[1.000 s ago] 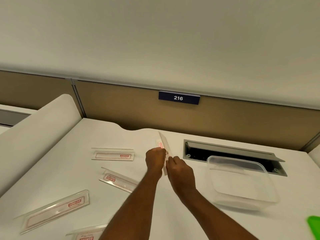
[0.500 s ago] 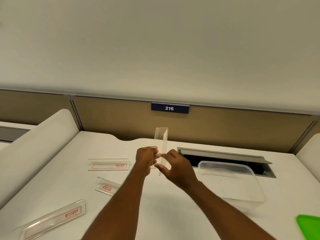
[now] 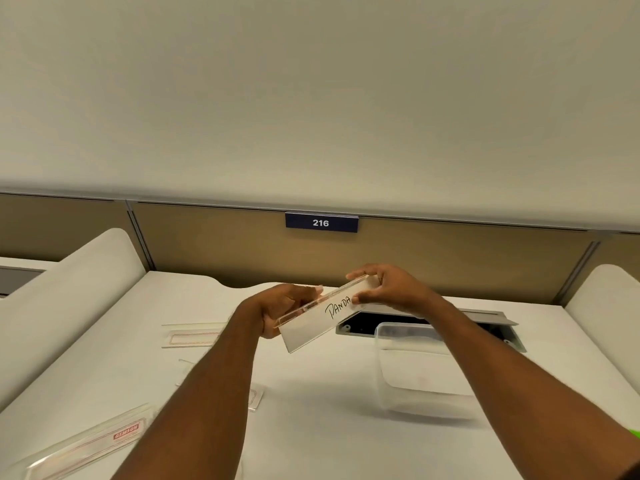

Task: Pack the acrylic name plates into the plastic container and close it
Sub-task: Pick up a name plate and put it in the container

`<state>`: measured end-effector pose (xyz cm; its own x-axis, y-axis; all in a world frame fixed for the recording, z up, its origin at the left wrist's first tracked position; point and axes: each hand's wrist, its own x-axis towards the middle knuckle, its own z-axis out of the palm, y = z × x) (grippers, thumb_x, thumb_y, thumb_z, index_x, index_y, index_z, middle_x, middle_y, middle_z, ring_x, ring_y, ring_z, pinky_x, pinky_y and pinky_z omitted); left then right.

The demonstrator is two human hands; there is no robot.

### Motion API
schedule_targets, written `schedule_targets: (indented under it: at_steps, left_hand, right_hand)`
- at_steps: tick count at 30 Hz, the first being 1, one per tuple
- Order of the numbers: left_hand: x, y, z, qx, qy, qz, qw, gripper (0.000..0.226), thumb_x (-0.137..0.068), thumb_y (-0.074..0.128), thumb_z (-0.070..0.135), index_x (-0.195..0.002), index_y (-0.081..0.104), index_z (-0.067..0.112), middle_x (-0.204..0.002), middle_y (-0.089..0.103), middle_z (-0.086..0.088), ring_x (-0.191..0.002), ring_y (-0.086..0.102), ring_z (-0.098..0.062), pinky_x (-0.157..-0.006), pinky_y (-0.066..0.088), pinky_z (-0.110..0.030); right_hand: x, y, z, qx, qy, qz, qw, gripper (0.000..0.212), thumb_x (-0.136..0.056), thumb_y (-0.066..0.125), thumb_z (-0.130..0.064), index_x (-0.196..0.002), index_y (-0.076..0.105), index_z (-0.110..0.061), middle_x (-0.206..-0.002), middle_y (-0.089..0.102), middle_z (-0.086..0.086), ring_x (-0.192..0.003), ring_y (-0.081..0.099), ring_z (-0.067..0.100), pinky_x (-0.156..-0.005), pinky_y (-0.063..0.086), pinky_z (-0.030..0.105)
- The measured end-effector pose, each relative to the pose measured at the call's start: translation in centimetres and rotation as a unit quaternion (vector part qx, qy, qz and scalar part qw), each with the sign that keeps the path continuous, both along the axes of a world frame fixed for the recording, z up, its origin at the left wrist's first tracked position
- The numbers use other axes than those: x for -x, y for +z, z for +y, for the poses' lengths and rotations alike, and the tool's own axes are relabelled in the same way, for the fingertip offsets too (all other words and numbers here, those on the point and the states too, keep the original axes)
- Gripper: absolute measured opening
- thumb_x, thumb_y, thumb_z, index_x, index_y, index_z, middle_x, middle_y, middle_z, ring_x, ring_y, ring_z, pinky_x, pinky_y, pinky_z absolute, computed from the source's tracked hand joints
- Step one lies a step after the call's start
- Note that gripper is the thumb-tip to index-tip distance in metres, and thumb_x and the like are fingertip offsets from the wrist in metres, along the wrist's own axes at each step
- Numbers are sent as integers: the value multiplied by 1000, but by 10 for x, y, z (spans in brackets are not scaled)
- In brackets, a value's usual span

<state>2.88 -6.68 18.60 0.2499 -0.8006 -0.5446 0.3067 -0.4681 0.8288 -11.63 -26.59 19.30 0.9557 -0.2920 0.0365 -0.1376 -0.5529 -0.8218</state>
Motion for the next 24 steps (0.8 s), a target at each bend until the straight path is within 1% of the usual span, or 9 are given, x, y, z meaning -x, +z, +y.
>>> schedule_targets:
  at_steps: [3,5,9,13,15,17,20,22,24]
  left_hand:
    - [4,3,-10,0,-52,-68,996,64,-73,64,62,-115,67,13,-105,71,-7,-85,65,-20,-72,52,-28]
    - [7,7,-16,-15,-75,-139,987,56,-67,72,55,-113,69,22,-107,70,-4,-89,63,-20,-79,51,-32]
    - [11,13,-31,-77,-127,-309,939,31,-76,74,32,-107,68,35,-105,69,2,-101,59,-16,-95,46,-42]
    - [27,11,-58,-45,-124,-413,901,34,-83,70,27,-117,69,22,-106,70,0,-98,61,-20,-80,46,-27]
    - [36,5,-70,-42,-151,-464,872,34,-87,66,27,-120,67,21,-111,70,-1,-99,63,-22,-82,47,-28]
    - [45,-3,-78,-34,-157,-481,862,33,-89,63,26,-122,66,21,-113,69,-1,-95,62,-20,-78,47,-27]
    - [59,-17,-93,-25,-174,-510,842,34,-90,60,29,-123,65,24,-114,69,-2,-90,60,-20,-74,47,-27]
    - [68,-27,-103,-28,-178,-524,832,37,-89,61,33,-125,63,25,-119,67,-1,-93,59,-20,-74,47,-27]
    - [77,-36,-113,-33,-165,-536,827,43,-85,65,35,-127,62,27,-127,63,1,-105,59,-20,-82,47,-27]
  right_hand:
    - [11,-3,-7,-20,-36,-14,999,24,-70,83,-14,-90,71,-22,-86,73,-6,-77,68,10,-64,55,21]
    - [20,-7,-17,-2,-66,-12,998,23,-69,84,-17,-88,72,-23,-81,73,-9,-70,64,8,-63,53,21]
    - [41,-16,-39,55,-126,-11,990,26,-68,84,-24,-92,74,-22,-87,72,-6,-76,62,10,-69,48,20]
    - [59,-19,-55,100,-146,10,984,29,-73,81,-23,-100,73,-18,-96,71,-3,-82,61,10,-67,44,14]
    - [72,-20,-65,143,-123,67,980,35,-74,79,-19,-109,70,-18,-103,69,-4,-87,62,11,-71,44,17]
    - [85,-22,-75,178,-111,117,971,42,-74,78,-15,-114,68,-18,-103,65,-8,-90,60,11,-76,42,19]
    - [102,-26,-86,210,-117,147,959,38,-72,79,-16,-108,70,-19,-102,70,-2,-90,62,15,-76,44,22]
    - [112,-29,-91,225,-127,153,954,36,-72,79,-17,-107,71,-20,-103,71,-2,-92,62,15,-72,44,20]
    - [123,-34,-93,234,-146,167,947,39,-73,78,-21,-111,69,-22,-107,70,-7,-97,62,13,-64,38,15]
